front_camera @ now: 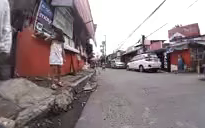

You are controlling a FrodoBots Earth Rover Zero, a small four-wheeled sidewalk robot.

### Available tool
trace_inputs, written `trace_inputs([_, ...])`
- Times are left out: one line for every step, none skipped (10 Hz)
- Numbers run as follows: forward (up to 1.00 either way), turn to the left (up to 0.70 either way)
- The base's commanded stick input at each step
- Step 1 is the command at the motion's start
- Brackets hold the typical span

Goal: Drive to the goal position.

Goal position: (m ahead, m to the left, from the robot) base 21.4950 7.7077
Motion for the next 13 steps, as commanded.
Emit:
trace_inputs([0.00,0.00])
trace_inputs([0.00,0.00])
trace_inputs([0.00,0.00])
trace_inputs([0.00,0.00])
trace_inputs([0.17,0.00])
trace_inputs([1.00,0.00])
trace_inputs([1.00,-0.27])
trace_inputs([1.00,-0.27])
trace_inputs([1.00,-0.27])
trace_inputs([1.00,-0.27])
trace_inputs([1.00,-0.27])
trace_inputs([1.00,-0.27])
trace_inputs([1.00,-0.27])
